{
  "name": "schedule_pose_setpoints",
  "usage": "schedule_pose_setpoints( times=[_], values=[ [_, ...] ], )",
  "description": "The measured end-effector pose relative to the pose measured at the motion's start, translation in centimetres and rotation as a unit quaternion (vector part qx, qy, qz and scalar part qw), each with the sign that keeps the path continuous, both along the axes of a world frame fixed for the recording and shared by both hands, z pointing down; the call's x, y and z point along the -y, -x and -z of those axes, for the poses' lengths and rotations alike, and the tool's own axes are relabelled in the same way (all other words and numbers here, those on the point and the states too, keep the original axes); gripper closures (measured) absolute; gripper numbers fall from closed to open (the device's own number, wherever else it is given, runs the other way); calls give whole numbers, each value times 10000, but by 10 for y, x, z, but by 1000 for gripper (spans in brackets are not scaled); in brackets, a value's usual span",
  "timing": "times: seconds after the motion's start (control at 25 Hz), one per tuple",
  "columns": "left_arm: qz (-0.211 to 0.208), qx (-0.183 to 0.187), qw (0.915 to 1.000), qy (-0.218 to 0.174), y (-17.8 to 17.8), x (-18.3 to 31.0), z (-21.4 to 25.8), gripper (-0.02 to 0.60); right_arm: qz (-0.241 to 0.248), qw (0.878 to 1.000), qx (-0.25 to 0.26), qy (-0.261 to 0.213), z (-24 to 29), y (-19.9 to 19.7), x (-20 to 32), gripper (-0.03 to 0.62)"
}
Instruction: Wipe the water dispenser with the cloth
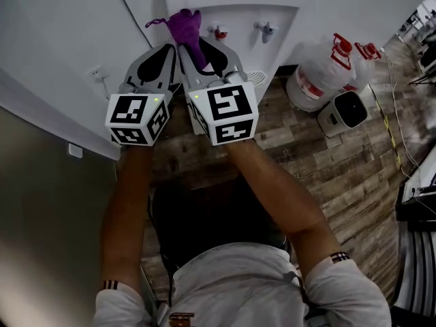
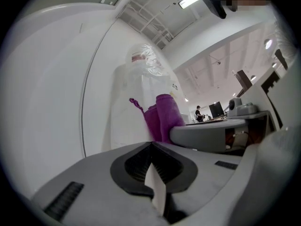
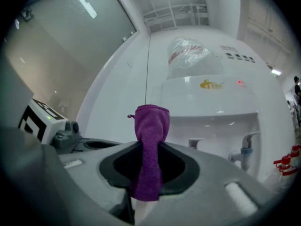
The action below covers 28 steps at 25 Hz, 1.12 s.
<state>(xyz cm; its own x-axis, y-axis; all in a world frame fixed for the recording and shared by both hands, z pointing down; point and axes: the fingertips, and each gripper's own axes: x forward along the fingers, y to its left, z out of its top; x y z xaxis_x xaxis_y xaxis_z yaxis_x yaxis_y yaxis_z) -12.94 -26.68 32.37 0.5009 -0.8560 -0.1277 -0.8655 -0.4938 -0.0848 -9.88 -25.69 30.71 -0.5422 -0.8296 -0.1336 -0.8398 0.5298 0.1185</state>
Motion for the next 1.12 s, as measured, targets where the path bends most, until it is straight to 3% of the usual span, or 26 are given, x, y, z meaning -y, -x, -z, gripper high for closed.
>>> schedule_pose_setpoints(
  times=[0.56, 0.84, 1.12],
  values=[
    [0, 136, 9998, -127, -15, -2, -3, 583, -325, 9984, 93, -447, 23, -120, -16, 496],
    [-53, 180, 9997, -162, -23, 7, -20, 583, -962, 9936, 361, -462, 15, -199, 12, 496],
    [-29, 237, 9995, -191, -28, 14, -31, 583, -1430, 9889, 226, -332, -6, -256, 52, 496]
  ],
)
